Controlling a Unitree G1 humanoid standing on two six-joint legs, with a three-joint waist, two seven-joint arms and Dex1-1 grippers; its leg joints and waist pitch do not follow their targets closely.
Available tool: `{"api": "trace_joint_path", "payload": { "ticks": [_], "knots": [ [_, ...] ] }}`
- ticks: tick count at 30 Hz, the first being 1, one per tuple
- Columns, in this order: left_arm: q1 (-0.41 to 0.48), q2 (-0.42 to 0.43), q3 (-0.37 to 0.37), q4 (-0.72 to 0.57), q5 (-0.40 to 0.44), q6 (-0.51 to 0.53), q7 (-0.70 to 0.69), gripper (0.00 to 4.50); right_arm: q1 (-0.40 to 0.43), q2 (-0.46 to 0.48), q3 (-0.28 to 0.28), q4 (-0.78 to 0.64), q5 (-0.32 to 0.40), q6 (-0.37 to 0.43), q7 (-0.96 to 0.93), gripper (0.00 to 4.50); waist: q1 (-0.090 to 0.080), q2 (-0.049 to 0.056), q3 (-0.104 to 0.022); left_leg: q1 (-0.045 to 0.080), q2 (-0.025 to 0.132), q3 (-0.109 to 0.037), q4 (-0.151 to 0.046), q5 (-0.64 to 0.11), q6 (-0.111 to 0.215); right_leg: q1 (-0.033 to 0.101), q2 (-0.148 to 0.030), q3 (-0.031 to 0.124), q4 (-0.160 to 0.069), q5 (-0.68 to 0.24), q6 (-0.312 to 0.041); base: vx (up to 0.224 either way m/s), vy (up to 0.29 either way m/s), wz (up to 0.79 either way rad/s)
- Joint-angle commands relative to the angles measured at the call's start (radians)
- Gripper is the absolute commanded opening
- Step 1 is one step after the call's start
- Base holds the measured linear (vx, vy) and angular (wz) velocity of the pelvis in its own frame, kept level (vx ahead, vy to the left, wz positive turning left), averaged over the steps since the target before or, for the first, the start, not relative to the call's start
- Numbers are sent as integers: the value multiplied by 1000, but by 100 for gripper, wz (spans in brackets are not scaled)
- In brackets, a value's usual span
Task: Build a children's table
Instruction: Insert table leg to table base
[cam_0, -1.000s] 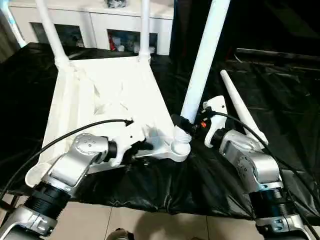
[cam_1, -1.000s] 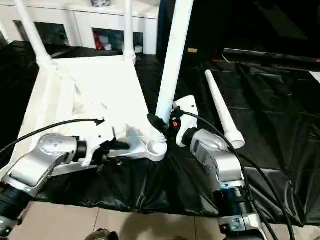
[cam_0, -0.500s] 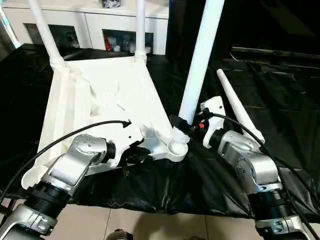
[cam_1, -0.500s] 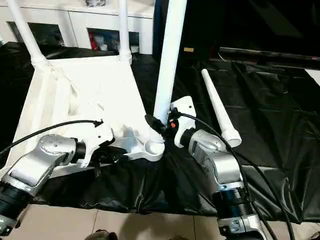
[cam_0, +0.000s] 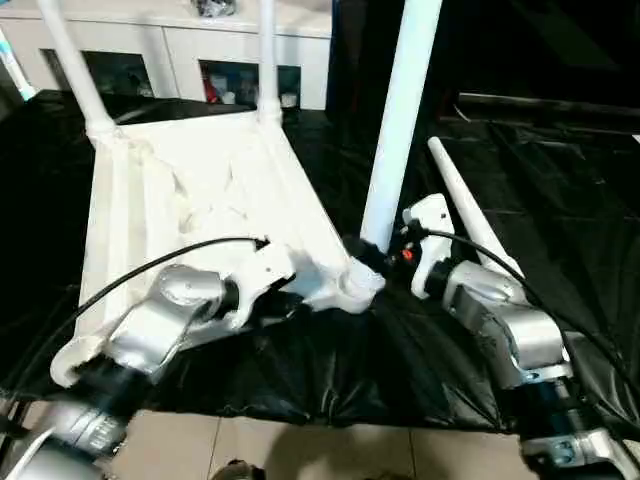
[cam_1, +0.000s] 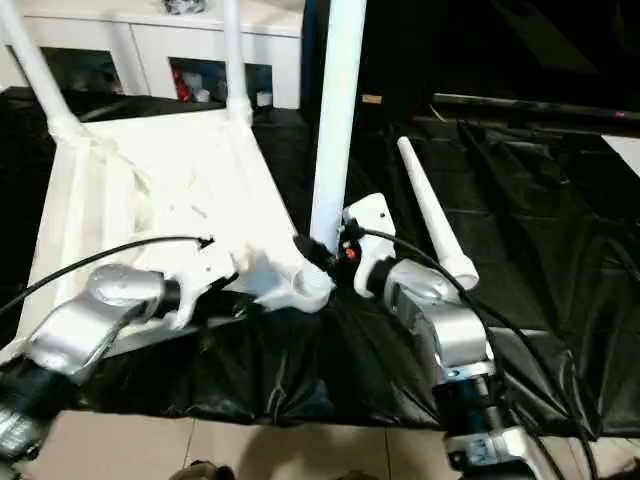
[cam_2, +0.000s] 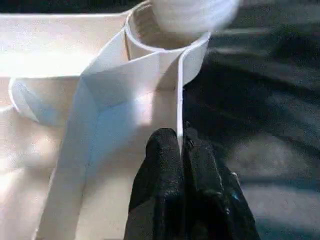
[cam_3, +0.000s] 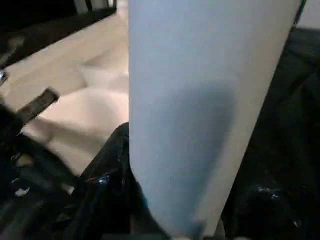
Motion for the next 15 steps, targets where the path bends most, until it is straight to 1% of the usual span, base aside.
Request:
{"api": "trace_joint_path", "payload": {
  "ticks": [1,2,3,4,5,6,7,8,9,11,12,13,14,15],
  "knots": [
    [-28,-25,1,19,-13,-40,-2,0,-19,-6,-1,22,-12,-19,10,191,1,5,-75,37,46,-31,-77,-307,-58,27,-53,40,-87,-263,-181,0,0,0],
    [-51,-48,-7,52,-10,-52,-10,0,-38,-3,-4,59,-17,-32,11,191,0,15,-75,40,45,-31,-76,-314,-61,25,-52,40,-88,-262,-186,0,0,0],
    [-60,-55,-11,66,-7,-58,-11,0,-46,-1,-4,75,-20,-38,11,191,-2,11,-75,39,44,-31,-75,-317,-62,25,-51,39,-88,-265,-187,0,0,0],
    [-63,-58,-12,71,-6,-60,-12,0,-49,0,-5,81,-21,-41,11,191,1,12,-76,44,45,-30,-74,-321,-63,23,-52,40,-88,-265,-193,0,0,0],
    [-72,-67,-15,87,-3,-66,-12,0,-60,1,-5,103,-24,-48,12,191,2,16,-75,40,46,-33,-75,-317,-62,27,-53,40,-86,-255,-196,0,0,0],
    [-78,-72,-17,100,-2,-73,-14,0,-72,2,-5,132,-31,-62,11,191,3,16,-76,43,46,-31,-75,-326,-63,24,-53,40,-88,-259,-197,0,0,0],
    [-81,-77,-16,109,-2,-84,-23,0,-81,2,-4,154,-33,-71,11,191,1,16,-76,42,45,-32,-75,-327,-65,25,-52,39,-87,-258,-199,0,0,0],
    [-82,-79,-15,114,-4,-86,-27,0,-85,2,-4,165,-35,-77,11,191,1,15,-76,42,45,-32,-75,-330,-65,26,-53,39,-87,-256,-204,0,0,0],
    [-81,-82,-11,117,-8,-87,-34,0,-97,4,-3,191,-39,-88,9,191,1,14,-75,40,45,-33,-75,-330,-63,27,-53,39,-87,-259,-204,0,0,0],
    [-83,-85,-9,128,-6,-95,-36,0,-105,6,-4,211,-41,-96,9,191,2,15,-76,41,46,-33,-75,-331,-60,28,-54,38,-87,-262,-205,0,0,0],
    [-83,-84,-14,139,2,-102,-41,0,-111,5,0,227,-45,-98,16,191,2,13,-76,40,46,-33,-75,-326,-56,29,-53,39,-87,-256,-205,0,0,0],
    [-81,-81,-17,142,6,-105,-45,0,-113,5,3,233,-47,-101,19,191,1,8,-76,39,46,-32,-75,-323,-53,29,-54,38,-87,-256,-205,0,0,0],
    [-80,-80,-19,143,8,-105,-47,0,-113,5,4,236,-48,-102,20,191,3,12,-77,39,47,-33,-75,-317,-49,30,-56,38,-86,-258,-206,0,0,0],
    [-75,-75,-21,142,9,-105,-60,0,-114,5,5,253,-50,-109,25,191,3,10,-77,39,48,-32,-74,-308,-45,30,-56,39,-85,-253,-206,0,0,0]
  ]
}}
